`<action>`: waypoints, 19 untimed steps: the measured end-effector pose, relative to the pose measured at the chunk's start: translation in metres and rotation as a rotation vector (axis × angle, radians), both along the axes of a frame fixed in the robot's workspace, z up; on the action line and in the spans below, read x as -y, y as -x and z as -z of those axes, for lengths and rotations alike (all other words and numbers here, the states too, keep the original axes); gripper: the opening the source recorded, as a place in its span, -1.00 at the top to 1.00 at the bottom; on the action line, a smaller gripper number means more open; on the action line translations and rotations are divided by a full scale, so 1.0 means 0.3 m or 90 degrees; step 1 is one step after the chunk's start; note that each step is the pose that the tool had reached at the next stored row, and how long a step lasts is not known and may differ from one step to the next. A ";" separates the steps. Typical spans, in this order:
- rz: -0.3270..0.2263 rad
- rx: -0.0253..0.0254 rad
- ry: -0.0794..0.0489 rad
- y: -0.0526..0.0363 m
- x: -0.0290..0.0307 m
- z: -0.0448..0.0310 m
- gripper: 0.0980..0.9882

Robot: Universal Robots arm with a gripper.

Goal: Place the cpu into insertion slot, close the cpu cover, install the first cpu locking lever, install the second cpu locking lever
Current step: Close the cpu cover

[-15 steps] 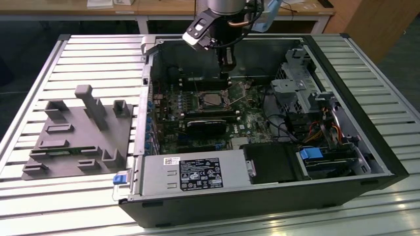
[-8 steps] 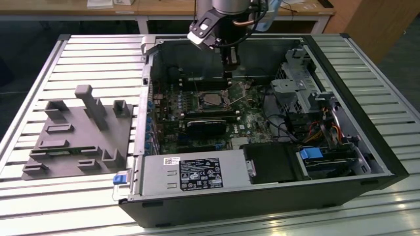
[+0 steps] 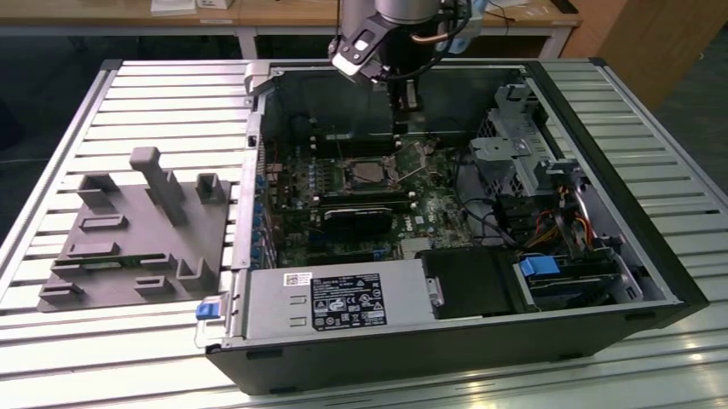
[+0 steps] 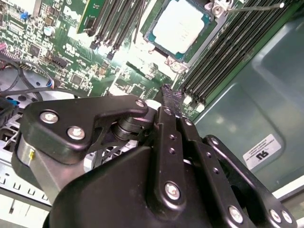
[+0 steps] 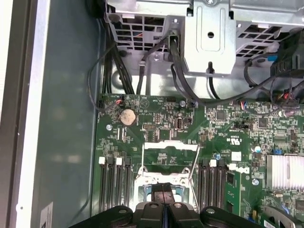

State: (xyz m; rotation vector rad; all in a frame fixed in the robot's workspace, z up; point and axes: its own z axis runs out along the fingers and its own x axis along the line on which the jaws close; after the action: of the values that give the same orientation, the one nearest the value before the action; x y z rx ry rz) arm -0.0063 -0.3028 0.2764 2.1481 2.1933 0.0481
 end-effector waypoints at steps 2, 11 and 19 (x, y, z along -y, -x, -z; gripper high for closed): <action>0.000 0.0000 0.000 -0.005 -0.002 0.000 0.99; 0.000 0.0000 0.000 -0.027 -0.013 0.002 0.99; 0.000 0.0000 0.000 -0.072 -0.026 0.007 0.99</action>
State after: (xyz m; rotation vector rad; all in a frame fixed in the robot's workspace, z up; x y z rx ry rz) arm 0.0153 -0.2949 0.2744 2.1481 2.1931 0.0478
